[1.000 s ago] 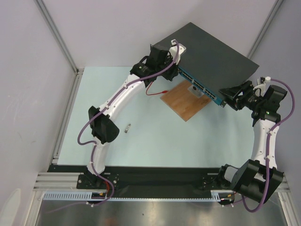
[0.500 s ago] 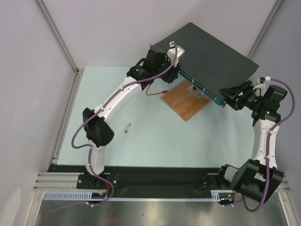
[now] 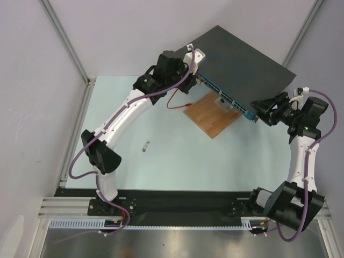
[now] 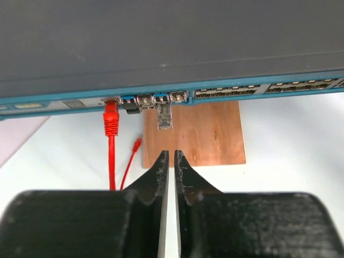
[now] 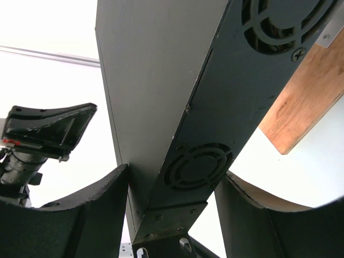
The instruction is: Insert the plug into the switch port
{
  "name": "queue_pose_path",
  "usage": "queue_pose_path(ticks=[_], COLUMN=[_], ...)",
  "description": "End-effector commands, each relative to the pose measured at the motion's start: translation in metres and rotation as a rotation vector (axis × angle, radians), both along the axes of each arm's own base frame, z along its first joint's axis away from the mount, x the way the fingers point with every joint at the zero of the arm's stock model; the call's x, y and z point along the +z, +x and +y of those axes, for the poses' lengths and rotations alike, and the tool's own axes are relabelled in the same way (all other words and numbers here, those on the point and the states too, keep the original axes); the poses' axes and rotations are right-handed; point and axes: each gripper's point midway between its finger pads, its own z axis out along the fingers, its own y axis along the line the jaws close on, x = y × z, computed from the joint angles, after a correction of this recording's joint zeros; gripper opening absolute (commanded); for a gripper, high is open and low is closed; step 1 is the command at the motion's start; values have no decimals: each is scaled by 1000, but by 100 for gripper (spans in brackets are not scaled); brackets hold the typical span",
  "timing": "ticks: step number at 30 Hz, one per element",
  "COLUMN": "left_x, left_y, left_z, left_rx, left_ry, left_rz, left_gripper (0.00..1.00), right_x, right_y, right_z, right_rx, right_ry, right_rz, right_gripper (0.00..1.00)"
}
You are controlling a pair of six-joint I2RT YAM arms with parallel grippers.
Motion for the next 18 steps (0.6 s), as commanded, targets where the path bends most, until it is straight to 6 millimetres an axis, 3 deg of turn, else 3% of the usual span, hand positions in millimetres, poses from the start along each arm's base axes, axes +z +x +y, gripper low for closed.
queue_pose_path(ticks=[1,7,18], left_x=[-9,-26,-18], left_y=[6,15,34], left_z=[0,-5,-20], left_rx=[2,7,24], left_ry=[30,57,4], left_rz=[13,38,-3], left_gripper=[8,0,0], right_x=[10,8,4], right_y=[15,17,19], right_z=[-3,-4,-5], right_rx=[17,14,15], right_ry=[-116,-114,-117], right_rz=[-116,-106,-100], right_gripper=[0,0,0])
